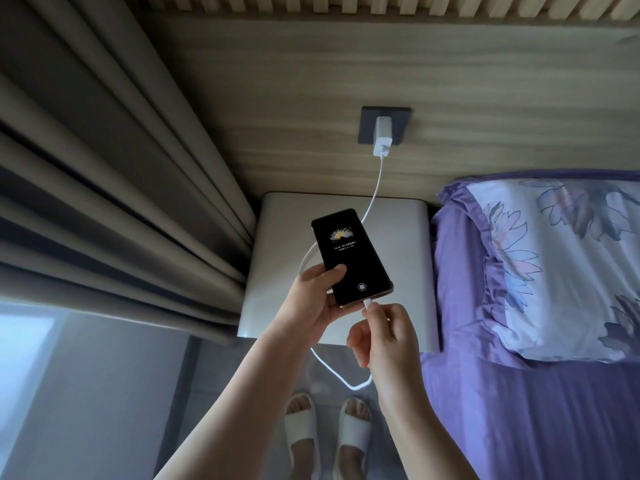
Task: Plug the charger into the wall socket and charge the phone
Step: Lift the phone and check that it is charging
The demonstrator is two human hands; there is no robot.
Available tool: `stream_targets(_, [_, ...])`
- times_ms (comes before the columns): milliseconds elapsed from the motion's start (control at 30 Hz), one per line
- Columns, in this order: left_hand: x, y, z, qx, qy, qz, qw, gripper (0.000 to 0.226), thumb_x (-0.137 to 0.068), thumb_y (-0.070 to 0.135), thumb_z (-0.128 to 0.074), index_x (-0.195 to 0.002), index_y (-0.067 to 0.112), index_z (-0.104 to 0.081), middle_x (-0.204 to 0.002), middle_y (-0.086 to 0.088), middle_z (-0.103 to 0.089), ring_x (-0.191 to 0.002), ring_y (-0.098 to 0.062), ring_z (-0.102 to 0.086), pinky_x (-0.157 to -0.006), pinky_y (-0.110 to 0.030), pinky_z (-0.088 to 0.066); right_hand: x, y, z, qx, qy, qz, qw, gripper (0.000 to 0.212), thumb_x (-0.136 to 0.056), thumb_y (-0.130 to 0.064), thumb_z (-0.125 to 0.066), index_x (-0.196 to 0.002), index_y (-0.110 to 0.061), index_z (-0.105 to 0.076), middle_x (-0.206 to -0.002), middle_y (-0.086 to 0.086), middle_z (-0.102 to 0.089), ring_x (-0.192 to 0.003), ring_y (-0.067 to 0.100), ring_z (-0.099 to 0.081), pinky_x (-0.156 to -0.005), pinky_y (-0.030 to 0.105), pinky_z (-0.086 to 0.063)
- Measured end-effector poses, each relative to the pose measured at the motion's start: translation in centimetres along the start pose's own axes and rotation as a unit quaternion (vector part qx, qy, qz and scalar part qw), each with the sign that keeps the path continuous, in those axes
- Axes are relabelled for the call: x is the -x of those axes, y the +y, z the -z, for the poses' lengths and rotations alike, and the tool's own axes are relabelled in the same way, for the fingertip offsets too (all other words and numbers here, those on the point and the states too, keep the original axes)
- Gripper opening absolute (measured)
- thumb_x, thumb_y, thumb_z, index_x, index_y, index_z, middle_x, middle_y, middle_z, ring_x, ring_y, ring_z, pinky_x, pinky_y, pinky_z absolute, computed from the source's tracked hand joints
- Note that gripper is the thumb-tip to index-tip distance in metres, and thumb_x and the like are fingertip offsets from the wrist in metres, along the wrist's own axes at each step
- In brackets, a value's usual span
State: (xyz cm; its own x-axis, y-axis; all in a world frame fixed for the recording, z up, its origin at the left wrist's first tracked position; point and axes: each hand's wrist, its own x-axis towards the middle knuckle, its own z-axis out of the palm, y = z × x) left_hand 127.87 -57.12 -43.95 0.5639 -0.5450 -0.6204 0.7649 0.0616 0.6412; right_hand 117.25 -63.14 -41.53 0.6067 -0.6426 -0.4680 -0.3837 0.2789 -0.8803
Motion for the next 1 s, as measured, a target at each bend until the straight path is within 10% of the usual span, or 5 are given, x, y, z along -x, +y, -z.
stream_targets(167, [0.7,-0.3,0.2,-0.001,0.004,-0.004,1.0,0.018,-0.094,0.009,-0.047,-0.101,0.005,-0.064,-0.085,-0.012,-0.076,-0.079,-0.028,-0.073,-0.064,-0.035,-0.061,0.1,0.2,1.0,-0.024,-0.04,-0.03,0.998,0.021,-0.093,-0.023,-0.052,-0.082,-0.006,-0.055,-0.057,0.003,-0.069,-0.045,0.012,-0.056,-0.045,0.019,-0.048])
stream_targets(367, [3.1,-0.2,-0.8,-0.023,-0.038,-0.033,0.998,0.03,-0.099,0.015,-0.041,-0.125,0.013,-0.056,-0.125,-0.019,-0.063,-0.116,-0.033,-0.06,-0.099,-0.049,-0.047,-1.1,-2.2,3.0,-0.135,-0.031,-0.038,0.99,0.028,-0.097,-0.018,-0.044,-0.12,-0.013,-0.059,-0.121,0.006,-0.064,-0.114,0.02,-0.06,-0.092,0.039,-0.051])
stream_targets(567, [6.3,3.5,-4.5,0.016,-0.037,-0.08,0.996,0.041,-0.101,0.03,-0.028,-0.127,0.006,-0.049,-0.116,-0.017,-0.06,-0.1,-0.022,-0.063,-0.078,-0.032,-0.053,0.2,-7.0,2.9,-0.164,-0.041,0.042,0.985,0.027,-0.094,-0.012,-0.049,-0.117,-0.01,-0.065,-0.118,0.01,-0.07,-0.112,0.019,-0.064,-0.098,0.043,-0.049])
stream_targets(700, [8.3,6.7,-6.3,0.044,-0.1,-0.101,0.989,0.025,-0.104,0.021,-0.027,-0.115,0.018,-0.049,-0.097,0.014,-0.059,-0.071,0.018,-0.064,-0.057,-0.002,-0.047,1.1,-10.8,2.6,-0.232,-0.046,0.064,0.969,0.024,-0.089,-0.006,-0.056,-0.103,-0.019,-0.071,-0.109,0.003,-0.074,-0.105,0.014,-0.067,-0.09,0.033,-0.05])
stream_targets(1000, [13.3,13.7,-10.4,0.126,-0.187,-0.136,0.965,0.051,-0.094,0.044,-0.038,-0.126,0.011,-0.06,-0.128,-0.012,-0.063,-0.12,-0.022,-0.058,-0.104,-0.037,-0.041,5.1,-19.6,2.9,-0.316,-0.176,0.141,0.921,0.041,-0.083,-0.012,-0.053,-0.123,-0.005,-0.06,-0.117,0.01,-0.071,-0.107,0.017,-0.066,-0.081,0.022,-0.055])
